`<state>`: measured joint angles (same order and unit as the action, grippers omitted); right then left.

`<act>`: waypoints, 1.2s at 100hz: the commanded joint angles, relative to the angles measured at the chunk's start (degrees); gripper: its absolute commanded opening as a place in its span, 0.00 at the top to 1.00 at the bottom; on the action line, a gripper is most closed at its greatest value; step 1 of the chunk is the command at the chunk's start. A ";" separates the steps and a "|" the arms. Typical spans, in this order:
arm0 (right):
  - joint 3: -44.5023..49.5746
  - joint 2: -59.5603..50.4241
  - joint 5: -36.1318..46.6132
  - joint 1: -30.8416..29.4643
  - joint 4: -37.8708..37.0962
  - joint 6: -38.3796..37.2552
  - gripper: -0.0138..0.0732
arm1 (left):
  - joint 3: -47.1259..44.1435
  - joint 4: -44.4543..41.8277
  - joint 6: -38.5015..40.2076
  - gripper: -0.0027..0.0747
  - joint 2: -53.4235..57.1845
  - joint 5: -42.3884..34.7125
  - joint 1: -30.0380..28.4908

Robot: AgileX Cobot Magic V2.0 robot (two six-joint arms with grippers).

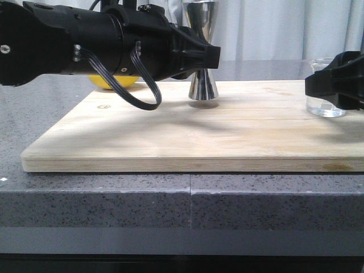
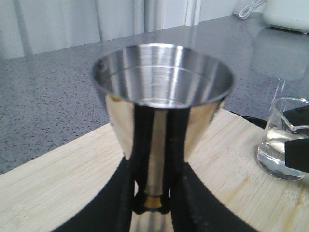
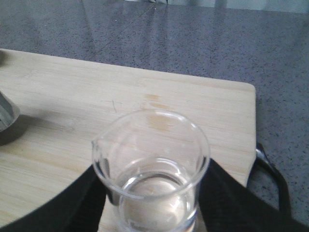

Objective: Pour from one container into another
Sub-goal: 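Reach the right gripper to the glass beaker and grasp it, then lift the beaker with the right gripper and bring it above the jigger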

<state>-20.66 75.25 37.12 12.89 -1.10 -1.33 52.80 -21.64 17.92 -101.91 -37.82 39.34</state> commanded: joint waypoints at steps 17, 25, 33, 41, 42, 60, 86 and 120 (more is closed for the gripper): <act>-1.43 -0.94 4.77 -0.06 -0.47 0.46 0.42 | 1.65 -0.20 0.39 0.99 3.27 -4.97 0.49; -1.43 -0.94 5.16 -0.06 -0.47 0.46 0.42 | 1.65 -0.42 0.39 0.99 3.55 -4.97 0.55; -1.43 -0.94 5.56 -0.06 -0.47 0.46 0.46 | 1.65 -0.76 0.39 0.99 3.71 -4.97 0.55; -1.43 -0.94 5.91 -0.06 -0.47 0.46 0.52 | 1.65 -0.76 1.21 0.99 3.71 -4.97 0.55; -1.43 -0.94 5.92 -0.06 -0.47 0.46 0.52 | 1.65 -0.80 1.42 0.99 3.71 -4.97 0.55; -1.43 -0.94 7.26 -0.06 -0.47 0.46 0.55 | 1.65 -2.64 3.40 0.99 3.71 -4.97 0.55; -1.55 -1.17 10.46 -0.06 -0.90 0.46 0.55 | 1.65 -6.61 6.76 0.99 3.71 -4.97 1.06; -7.95 -1.52 4.76 -0.06 -4.78 0.46 0.55 | 1.65 -10.98 10.43 0.99 3.71 -4.97 1.20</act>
<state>-24.84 75.25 39.45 12.89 -4.41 -1.33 52.80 -32.62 26.65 -101.36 -38.15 40.25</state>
